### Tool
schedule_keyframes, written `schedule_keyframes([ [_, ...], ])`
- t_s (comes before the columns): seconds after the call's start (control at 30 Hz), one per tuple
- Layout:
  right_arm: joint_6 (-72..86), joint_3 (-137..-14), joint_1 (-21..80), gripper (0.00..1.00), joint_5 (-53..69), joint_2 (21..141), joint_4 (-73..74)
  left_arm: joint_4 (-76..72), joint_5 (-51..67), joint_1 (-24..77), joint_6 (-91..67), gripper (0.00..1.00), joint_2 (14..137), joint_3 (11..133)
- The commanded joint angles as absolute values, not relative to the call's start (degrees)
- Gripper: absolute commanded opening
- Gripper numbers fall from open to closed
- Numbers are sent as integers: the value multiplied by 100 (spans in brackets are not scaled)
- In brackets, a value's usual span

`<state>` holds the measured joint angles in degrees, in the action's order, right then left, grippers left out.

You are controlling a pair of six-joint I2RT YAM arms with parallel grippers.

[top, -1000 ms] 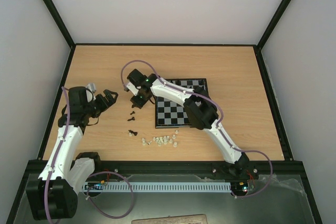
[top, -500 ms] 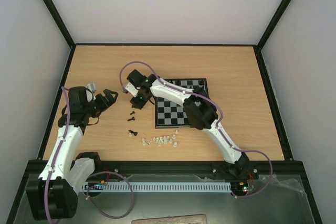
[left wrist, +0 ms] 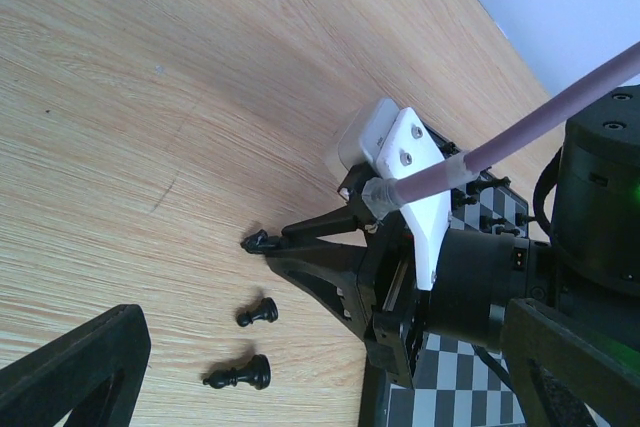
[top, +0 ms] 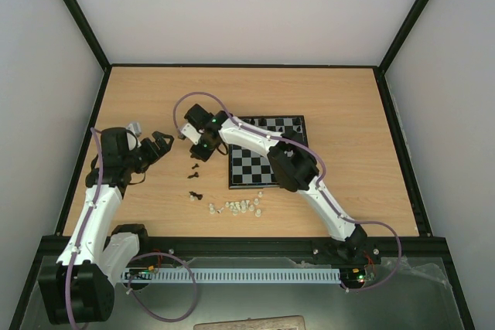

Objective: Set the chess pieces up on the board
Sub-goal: Pick up the chess piece at the center of the board.

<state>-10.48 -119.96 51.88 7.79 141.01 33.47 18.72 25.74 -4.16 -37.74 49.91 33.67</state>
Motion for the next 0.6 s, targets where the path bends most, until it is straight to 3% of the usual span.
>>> schedule_keyframes([
  [0.0,-974,-11845,5224,14,993,14120,3543,1789,2680,-448,-3802,99,4963,3316],
  [0.2,-490,-11281,5118,13,1280,13599,3237,1685,2884,-448,-3818,99,4989,3281],
  [0.57,520,-9177,4632,14,2047,11568,2101,547,4746,-63,-3691,97,5847,3162],
])
